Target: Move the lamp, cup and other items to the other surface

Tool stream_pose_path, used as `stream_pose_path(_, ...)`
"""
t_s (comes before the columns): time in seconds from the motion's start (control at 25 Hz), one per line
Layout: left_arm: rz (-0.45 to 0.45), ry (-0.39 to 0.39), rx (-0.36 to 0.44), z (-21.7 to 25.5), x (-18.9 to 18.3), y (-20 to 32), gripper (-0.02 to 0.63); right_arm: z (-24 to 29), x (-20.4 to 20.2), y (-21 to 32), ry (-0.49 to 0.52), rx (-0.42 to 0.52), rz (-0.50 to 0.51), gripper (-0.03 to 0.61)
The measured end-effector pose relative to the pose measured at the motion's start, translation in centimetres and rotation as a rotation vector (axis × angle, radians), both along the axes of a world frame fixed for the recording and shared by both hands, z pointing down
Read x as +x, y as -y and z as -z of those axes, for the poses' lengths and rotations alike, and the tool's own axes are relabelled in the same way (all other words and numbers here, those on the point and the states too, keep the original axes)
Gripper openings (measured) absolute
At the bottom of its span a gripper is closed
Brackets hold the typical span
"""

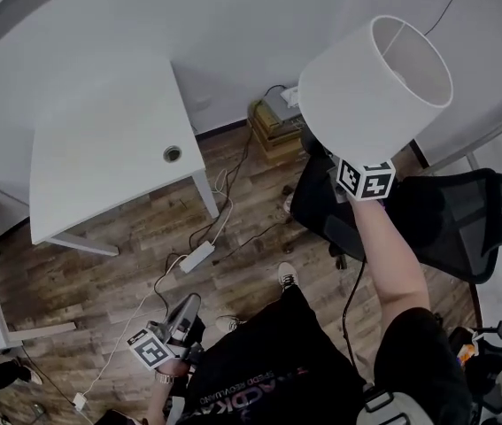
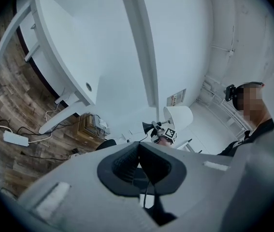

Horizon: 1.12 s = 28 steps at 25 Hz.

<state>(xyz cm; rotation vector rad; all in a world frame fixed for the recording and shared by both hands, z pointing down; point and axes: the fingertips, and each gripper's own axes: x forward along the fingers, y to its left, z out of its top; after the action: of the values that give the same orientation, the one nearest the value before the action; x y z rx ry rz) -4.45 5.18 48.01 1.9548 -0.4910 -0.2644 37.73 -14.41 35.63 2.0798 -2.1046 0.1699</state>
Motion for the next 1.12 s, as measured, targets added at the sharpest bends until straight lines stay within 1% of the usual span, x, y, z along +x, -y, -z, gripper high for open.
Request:
stream_pose_path(0.12,-0.025,0.016,0.0,0.1,3.4,0.3,-0.003,-0.5,4.3,-0.6,0.011,-0.001,-0.027,0.164)
stream_pose_path(0.4,-0.065,0.023,-0.032,-0.4,12.1,0.6,-0.003,-2.1,12.8,-0.7,0.052,0.011,-0.047,0.164)
stream_pose_path(0.68,-0.108,0.086,-0.059,-2.1,20.2,-0.1,-0.003,-5.8,21.3,-0.3,0.096,0.033,-0.062,0.164)
stream_pose_path(0.84,-0.12,0.147,-0.081,-2.4,21.8,0.2,-0.003,-8.3,25.3,-0.2,0.12,0.025,-0.115,0.164)
stream_pose_path(1.12,-0.187,0.245,-0.141,-3.8,23.5,0.1,-0.002,-13.4,32.0,-1.2,0.172,0.02,-0.273,0.164)
